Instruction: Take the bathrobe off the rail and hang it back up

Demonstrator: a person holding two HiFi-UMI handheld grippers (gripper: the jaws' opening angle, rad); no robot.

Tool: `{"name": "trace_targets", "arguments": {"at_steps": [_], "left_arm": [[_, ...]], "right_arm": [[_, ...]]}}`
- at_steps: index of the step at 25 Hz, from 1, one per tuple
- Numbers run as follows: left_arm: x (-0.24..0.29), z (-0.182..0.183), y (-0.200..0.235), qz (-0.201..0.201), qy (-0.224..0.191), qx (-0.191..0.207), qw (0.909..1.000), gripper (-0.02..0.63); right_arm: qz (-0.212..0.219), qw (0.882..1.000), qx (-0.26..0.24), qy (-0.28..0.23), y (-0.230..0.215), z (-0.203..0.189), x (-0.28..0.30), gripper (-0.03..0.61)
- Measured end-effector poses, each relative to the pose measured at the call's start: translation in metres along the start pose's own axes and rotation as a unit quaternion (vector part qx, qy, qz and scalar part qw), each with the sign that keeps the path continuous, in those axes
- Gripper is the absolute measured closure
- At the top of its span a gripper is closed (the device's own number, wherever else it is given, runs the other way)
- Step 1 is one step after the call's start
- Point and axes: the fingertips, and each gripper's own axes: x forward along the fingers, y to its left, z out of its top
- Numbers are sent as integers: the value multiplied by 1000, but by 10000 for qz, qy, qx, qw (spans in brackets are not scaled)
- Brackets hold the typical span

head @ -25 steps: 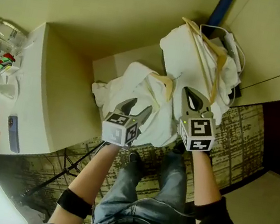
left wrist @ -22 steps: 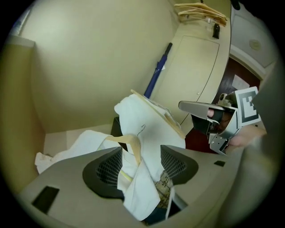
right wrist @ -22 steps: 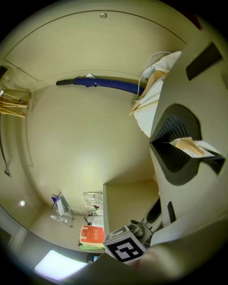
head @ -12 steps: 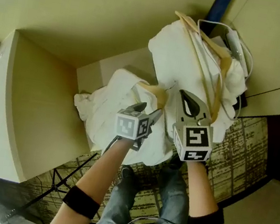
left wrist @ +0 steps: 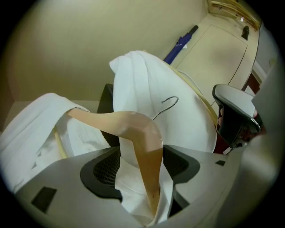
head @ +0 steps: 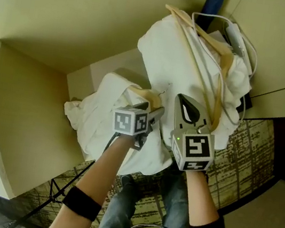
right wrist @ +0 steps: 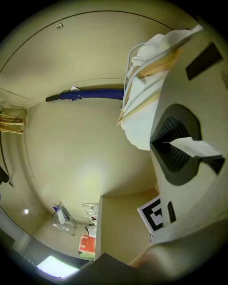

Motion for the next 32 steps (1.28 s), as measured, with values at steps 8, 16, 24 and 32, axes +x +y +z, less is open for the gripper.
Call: {"name": "trace_targets", "arguments": {"at_steps": [8,16,24,32], "left_arm": [[12,7,-8,-554,-132,-108,9983,369],[-6,13,-14,-493,-298,-129,9983,417],[-66,33,-41,-606,-665,-256,9956,419],[-181,71,-76,-686,-1405,-477,9865,419]], "right_arm": [[-7,10000,26,71,-3,-11,-1,560],[-51,9999,9,137,-1,-10,-9,560],[33,9999,-81,69,17,31,-33,560],[332,9978,-530,-206,63,123,-71,560]]}}
